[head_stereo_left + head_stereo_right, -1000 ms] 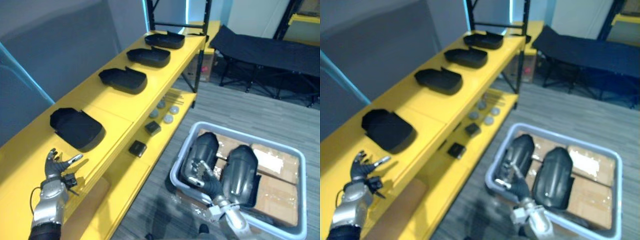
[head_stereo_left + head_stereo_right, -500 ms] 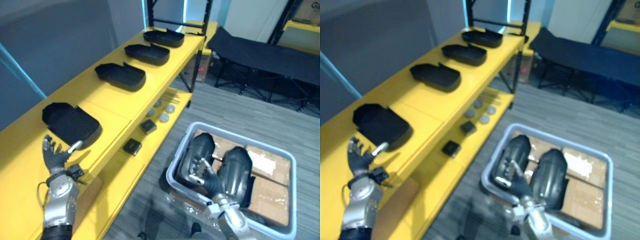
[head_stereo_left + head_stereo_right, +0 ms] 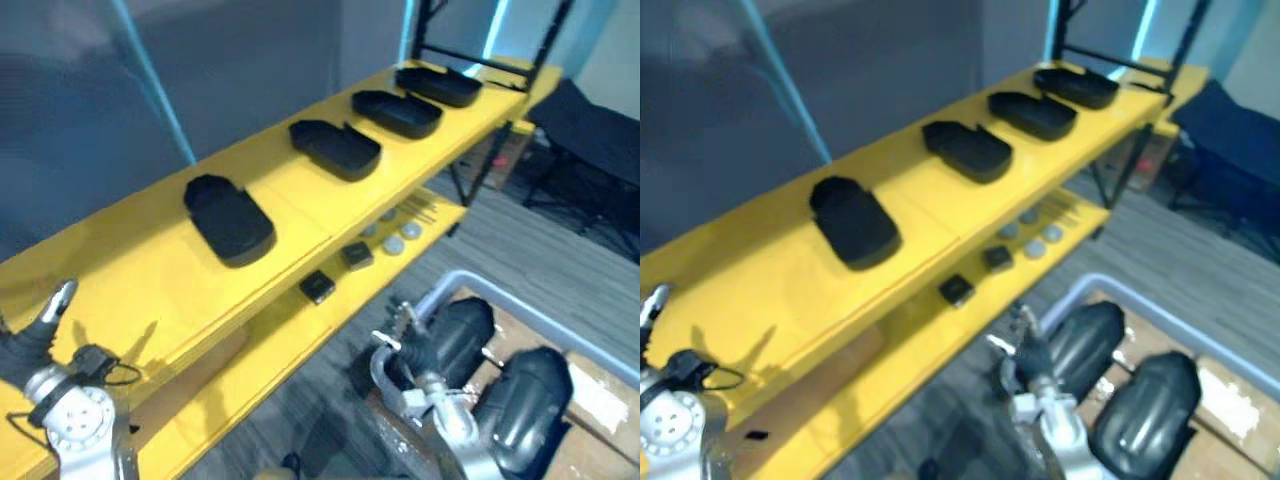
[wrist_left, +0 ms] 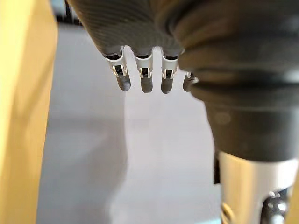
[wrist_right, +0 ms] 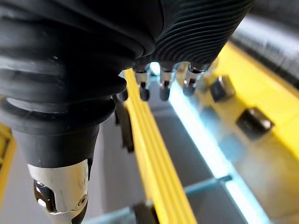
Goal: Walk over and take plastic housings, then place them on the shelf
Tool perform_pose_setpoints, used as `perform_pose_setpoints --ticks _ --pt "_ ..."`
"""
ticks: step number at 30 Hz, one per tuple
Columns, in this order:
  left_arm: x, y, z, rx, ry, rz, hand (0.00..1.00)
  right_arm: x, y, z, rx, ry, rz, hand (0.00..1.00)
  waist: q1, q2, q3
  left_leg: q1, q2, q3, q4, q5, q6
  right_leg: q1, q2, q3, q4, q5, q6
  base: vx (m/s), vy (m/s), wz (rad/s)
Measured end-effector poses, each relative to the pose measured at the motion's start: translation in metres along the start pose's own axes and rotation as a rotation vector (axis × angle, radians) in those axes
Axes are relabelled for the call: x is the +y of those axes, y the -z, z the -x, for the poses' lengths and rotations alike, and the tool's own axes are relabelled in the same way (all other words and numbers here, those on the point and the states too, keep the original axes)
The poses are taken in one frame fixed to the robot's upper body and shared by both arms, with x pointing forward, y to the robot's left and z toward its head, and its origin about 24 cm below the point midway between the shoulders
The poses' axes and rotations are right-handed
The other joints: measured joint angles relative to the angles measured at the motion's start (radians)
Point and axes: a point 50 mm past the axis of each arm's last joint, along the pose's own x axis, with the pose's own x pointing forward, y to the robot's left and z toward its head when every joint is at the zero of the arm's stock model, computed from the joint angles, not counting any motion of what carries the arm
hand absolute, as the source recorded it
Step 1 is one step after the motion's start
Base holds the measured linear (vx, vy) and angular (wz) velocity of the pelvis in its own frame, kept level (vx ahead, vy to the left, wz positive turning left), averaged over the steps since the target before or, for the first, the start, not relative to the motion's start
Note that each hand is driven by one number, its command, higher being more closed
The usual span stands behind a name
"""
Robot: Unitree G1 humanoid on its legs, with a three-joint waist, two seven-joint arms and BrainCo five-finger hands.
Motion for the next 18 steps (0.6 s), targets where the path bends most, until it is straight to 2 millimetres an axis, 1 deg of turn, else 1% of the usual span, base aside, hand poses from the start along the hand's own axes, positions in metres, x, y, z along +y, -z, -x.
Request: perform_pose_setpoints --ticks 1,2,4,5,7,10,11,18 --pt "0.009 0.0 0.002 -0.004 -0.031 -0.029 0.0 0.0 0.002 0.0 0.006 0.013 0.0 0.0 0.013 -0.009 -0.008 -0.01 -0.002 -0.007 -0.004 0.004 -0.001 -0.003 -0.001 -0.011 0.0 -0.003 0.002 0.04 -0.029 0.41" --pt "0.012 0.001 0.002 -0.002 -0.046 -0.04 0.0 -0.001 0.002 0.0 0.006 0.017 0.001 0.0 0.019 -0.013 -0.011 -0.012 -0.003 -0.011 -0.006 0.006 -0.001 -0.002 -0.001 -0.017 0.0 -0.003 0.002 0.04 -0.02 0.37" --pt "0.029 0.003 0.005 0.008 -0.122 -0.079 0.0 0.0 0.006 0.001 0.02 0.022 0.009 0.0 0.029 -0.025 -0.018 -0.027 -0.009 -0.037 -0.007 0.011 0.0 -0.001 -0.002 -0.047 0.001 -0.003 0.002 0.04 -0.004 0.33" --pt "0.037 0.004 0.006 0.01 -0.165 -0.093 0.0 -0.001 0.008 0.001 0.027 0.025 0.009 0.0 0.039 -0.027 -0.019 -0.028 -0.01 -0.041 -0.007 0.011 0.0 -0.001 -0.003 -0.052 0.003 -0.003 0.002 0.03 0.012 0.19" --pt "0.053 0.011 0.009 0.02 -0.28 -0.116 0.0 -0.003 0.012 0.001 0.041 0.049 0.012 0.0 0.052 -0.029 -0.02 -0.028 -0.014 -0.055 -0.008 0.011 0.0 0.0 -0.008 -0.056 0.014 -0.005 -0.002 0.03 0.025 0.12" --pt "0.065 0.021 0.012 0.042 -0.352 -0.139 0.0 -0.006 0.019 0.001 0.053 0.096 0.027 0.0 0.069 -0.029 -0.02 -0.028 -0.018 -0.059 -0.008 0.012 0.002 -0.003 -0.015 -0.057 0.028 -0.014 -0.008 0.01 0.023 0.08" --pt "0.068 0.027 0.015 0.063 -0.373 -0.153 0.0 -0.008 0.021 0.002 0.057 0.127 0.042 0.0 0.07 -0.03 -0.021 -0.029 -0.024 -0.06 -0.01 0.013 0.004 -0.003 -0.021 -0.06 0.037 -0.021 -0.001 0.0 0.019 0.1" --pt "0.084 0.058 0.027 0.172 -0.417 -0.247 0.0 -0.036 0.027 0.009 0.059 0.35 0.085 0.0 0.068 -0.032 -0.022 -0.028 -0.024 -0.06 -0.015 0.015 0.007 -0.007 -0.025 -0.069 0.048 -0.027 -0.007 -0.01 0.005 0.02"
